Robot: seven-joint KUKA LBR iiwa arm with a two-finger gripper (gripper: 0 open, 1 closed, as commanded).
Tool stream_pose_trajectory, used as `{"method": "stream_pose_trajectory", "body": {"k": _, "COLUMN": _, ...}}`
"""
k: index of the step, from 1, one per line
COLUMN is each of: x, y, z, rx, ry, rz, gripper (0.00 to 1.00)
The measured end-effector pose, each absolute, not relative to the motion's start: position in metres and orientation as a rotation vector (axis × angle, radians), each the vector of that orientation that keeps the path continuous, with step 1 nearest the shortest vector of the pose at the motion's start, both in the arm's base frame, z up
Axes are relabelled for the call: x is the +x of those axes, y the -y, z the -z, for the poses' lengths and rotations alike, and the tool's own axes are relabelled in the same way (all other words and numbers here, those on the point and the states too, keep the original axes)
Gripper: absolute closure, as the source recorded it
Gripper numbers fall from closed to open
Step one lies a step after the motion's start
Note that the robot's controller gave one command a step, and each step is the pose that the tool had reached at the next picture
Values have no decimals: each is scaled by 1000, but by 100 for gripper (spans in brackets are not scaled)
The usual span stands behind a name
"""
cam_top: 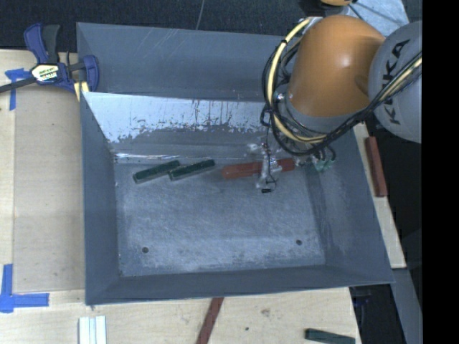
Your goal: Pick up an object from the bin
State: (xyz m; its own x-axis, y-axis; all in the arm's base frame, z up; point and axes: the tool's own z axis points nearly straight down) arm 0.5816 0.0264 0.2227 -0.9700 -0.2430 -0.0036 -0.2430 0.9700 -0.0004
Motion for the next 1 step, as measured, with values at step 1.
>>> {"method": "stream_pose_trajectory", "body": {"k": 1, "x": 582, "y": -26, "z": -223, "rx": -384, "ry": -3114, "rz": 0, "gripper": 100}}
